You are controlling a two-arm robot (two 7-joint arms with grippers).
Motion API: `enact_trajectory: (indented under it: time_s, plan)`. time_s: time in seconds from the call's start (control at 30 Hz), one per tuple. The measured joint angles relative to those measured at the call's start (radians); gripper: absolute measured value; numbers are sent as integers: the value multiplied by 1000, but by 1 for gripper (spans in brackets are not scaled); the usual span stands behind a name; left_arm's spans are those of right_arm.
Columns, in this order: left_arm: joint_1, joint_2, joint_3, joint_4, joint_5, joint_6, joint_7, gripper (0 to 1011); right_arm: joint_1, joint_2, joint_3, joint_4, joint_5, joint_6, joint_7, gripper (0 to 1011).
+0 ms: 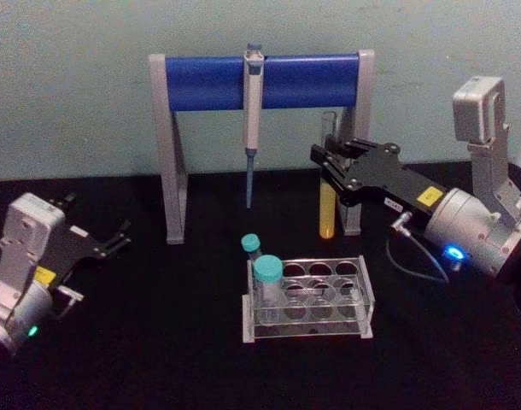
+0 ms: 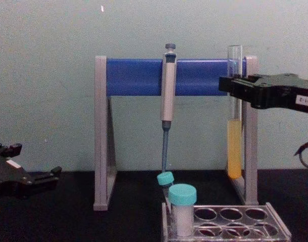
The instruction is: Pick up the test tube from the test tube rack, shake it, then place it back into the test tube rack.
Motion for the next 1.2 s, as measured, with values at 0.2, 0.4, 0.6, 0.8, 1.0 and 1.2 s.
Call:
enact_trajectory:
  time_s: [0.2, 0.4, 0.6, 0.8, 1.0, 1.2]
  plan:
    - [0, 0, 0, 0, 0, 0, 0, 1001, -10, 0, 2, -9, 0, -1, 0, 233]
    - [0, 0, 0, 0, 0, 0, 0, 1001, -30, 5, 6, -28, 12, -23, 15, 232]
    - [0, 0, 0, 0, 0, 0, 0, 1001, -61, 22, 9, -46, 41, -58, 58, 233]
    - [0, 0, 0, 0, 0, 0, 0, 1001, -88, 42, 4, -63, 82, -84, 109, 232]
    - [0, 0, 0, 0, 0, 0, 0, 1001, -100, 53, -11, -64, 109, -104, 139, 233]
    - [0, 0, 0, 0, 0, 0, 0, 1001, -101, 56, -29, -46, 128, -106, 152, 233]
